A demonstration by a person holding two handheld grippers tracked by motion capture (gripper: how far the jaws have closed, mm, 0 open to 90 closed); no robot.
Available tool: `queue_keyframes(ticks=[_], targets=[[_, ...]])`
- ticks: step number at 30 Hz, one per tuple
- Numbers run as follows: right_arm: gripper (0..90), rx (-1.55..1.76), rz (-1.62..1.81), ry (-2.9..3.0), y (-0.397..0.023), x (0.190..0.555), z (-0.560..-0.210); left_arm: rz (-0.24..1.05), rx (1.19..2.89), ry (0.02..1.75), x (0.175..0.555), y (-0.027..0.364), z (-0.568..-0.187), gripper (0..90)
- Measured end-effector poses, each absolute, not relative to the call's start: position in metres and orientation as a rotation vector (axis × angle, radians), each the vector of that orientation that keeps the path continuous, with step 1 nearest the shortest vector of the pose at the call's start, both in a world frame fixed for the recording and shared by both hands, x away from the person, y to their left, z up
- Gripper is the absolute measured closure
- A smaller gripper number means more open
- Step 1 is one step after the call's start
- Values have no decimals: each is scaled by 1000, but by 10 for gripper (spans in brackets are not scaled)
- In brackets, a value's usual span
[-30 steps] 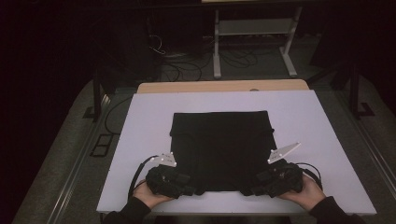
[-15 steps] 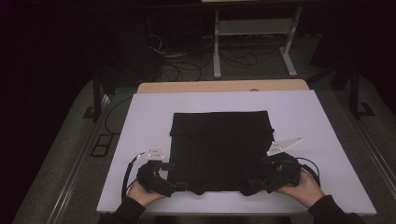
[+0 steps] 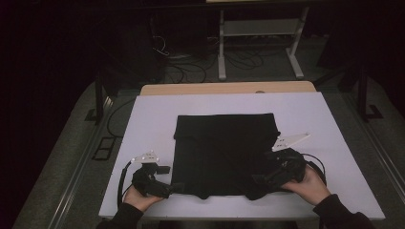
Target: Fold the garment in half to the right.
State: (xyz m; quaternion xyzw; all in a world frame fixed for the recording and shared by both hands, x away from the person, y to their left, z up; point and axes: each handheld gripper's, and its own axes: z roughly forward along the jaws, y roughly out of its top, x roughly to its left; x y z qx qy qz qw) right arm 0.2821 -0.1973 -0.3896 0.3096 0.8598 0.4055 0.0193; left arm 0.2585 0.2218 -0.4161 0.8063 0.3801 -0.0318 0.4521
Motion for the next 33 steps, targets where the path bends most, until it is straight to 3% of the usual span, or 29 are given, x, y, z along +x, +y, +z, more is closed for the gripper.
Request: queue_keyframes(ticks=[33], targets=[[0, 828, 1305, 2624, -154, 341, -360, -108, 2019, 1044, 254, 233, -427, 0]])
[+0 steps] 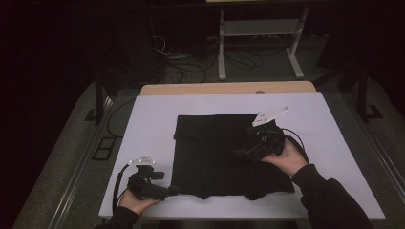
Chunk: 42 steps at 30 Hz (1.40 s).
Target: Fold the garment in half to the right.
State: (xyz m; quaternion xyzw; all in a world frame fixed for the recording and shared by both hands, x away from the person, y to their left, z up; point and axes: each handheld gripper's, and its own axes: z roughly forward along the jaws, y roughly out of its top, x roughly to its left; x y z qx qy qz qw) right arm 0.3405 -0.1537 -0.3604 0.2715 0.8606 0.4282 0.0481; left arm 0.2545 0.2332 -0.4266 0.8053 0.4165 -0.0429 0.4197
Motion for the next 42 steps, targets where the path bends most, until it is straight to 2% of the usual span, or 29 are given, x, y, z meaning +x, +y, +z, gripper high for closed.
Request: queue_keyframes(ticks=[35, 42], targets=[[0, 805, 1276, 2651, -114, 388, -362, -188, 2065, 1088, 260, 229, -435, 0], [0, 820, 1265, 2664, -104, 398, -367, -194, 2065, 1092, 260, 230, -435, 119]])
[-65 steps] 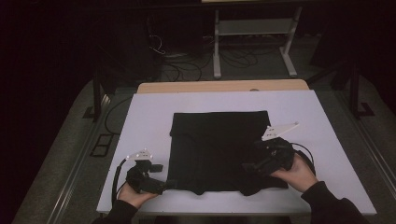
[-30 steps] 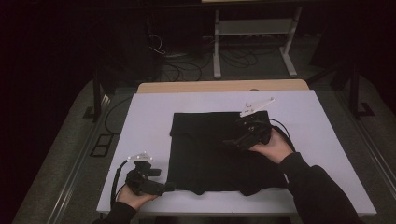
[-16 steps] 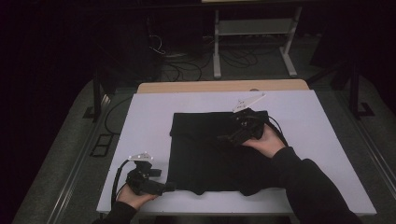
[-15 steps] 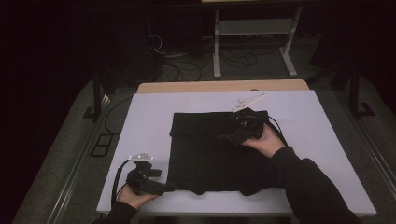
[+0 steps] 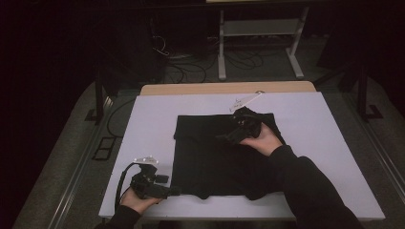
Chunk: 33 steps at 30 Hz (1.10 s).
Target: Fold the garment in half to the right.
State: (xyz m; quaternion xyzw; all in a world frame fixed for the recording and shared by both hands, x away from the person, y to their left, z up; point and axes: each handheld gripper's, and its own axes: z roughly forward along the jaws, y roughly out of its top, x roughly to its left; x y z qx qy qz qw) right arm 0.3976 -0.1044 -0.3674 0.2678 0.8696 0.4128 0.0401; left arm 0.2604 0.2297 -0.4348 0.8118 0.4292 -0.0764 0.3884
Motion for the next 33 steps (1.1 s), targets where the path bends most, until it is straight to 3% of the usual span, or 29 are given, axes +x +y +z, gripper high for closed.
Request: queue_keyframes(ticks=[5, 11, 19, 28, 33], targets=[[0, 823, 1261, 2664, -101, 403, -372, -190, 2088, 1107, 261, 228, -436, 140], [0, 825, 1266, 2652, -98, 407, -375, -200, 2077, 1134, 263, 226, -436, 243], [0, 818, 1282, 2644, -89, 410, -371, -160, 2115, 1159, 265, 221, -435, 470], [0, 780, 1289, 2653, -74, 413, -370, -165, 2154, 1170, 267, 216, -437, 790], [0, 767, 1280, 2659, -69, 416, -370, -185, 2151, 1174, 268, 217, -436, 840]])
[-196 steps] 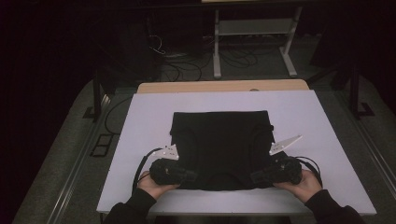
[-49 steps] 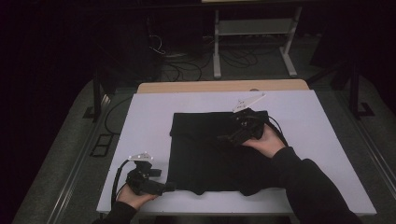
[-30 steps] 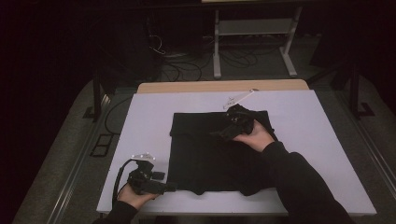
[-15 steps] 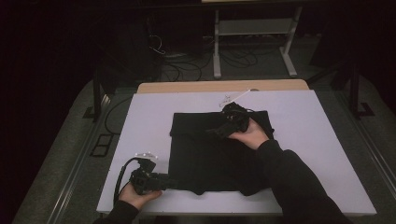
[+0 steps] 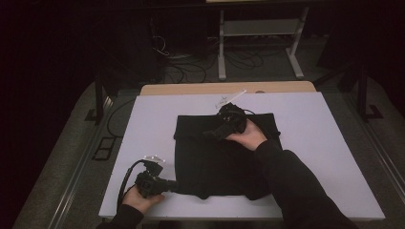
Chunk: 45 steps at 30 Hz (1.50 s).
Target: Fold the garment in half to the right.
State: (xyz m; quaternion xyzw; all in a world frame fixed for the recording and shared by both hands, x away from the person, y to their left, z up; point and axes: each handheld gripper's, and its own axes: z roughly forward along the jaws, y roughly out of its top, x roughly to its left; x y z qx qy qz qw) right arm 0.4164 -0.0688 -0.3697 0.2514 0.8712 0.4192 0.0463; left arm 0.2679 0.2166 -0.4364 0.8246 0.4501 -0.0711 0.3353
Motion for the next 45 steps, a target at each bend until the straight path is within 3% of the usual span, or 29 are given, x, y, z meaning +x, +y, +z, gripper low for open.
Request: queue_keyframes(ticks=[45], targets=[[0, 804, 1193, 2657, -35, 458, -372, -189, 2131, 1139, 267, 220, -433, 840]])
